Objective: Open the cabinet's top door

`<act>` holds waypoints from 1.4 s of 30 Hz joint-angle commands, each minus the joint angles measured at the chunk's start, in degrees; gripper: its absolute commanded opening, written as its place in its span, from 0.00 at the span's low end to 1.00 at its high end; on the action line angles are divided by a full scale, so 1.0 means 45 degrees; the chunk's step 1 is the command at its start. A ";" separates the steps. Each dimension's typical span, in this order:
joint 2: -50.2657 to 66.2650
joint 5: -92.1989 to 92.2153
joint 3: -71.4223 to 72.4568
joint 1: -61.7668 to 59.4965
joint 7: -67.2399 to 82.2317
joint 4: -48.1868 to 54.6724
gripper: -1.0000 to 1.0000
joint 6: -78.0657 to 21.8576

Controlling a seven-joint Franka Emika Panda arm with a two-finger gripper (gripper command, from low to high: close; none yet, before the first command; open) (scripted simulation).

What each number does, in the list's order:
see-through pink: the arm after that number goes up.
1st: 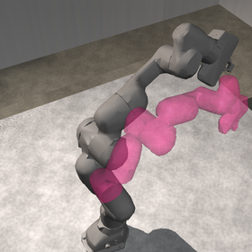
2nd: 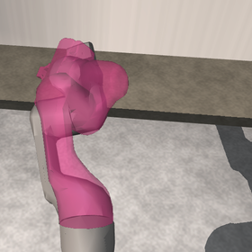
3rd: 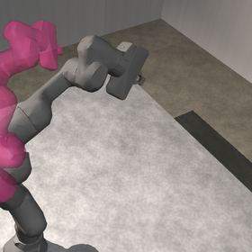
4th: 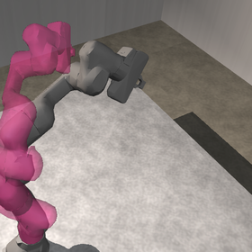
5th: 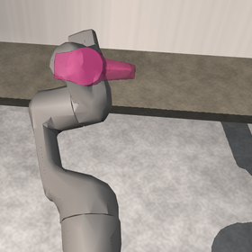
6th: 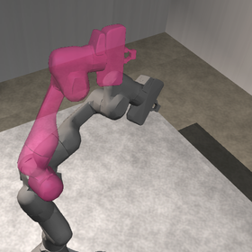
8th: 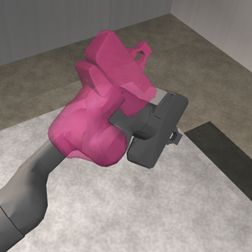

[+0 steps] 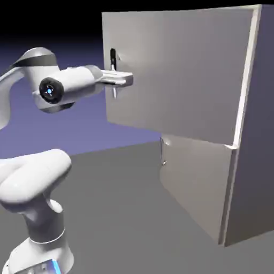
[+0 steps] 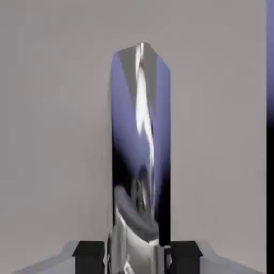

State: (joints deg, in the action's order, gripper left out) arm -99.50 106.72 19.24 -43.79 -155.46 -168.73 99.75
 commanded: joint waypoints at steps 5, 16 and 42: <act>-0.0298 0.0115 -0.0820 -0.2180 -0.0083 -0.0197 0.00 -0.2693; 0.3410 -0.3540 -0.4822 -0.3564 0.2683 0.0515 0.00 -0.7209; 1.5409 -1.1450 -1.1617 0.1321 0.9610 0.8571 0.00 -1.3840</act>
State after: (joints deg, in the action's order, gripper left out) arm -30.16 55.23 -33.03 -37.84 -112.24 -130.16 37.53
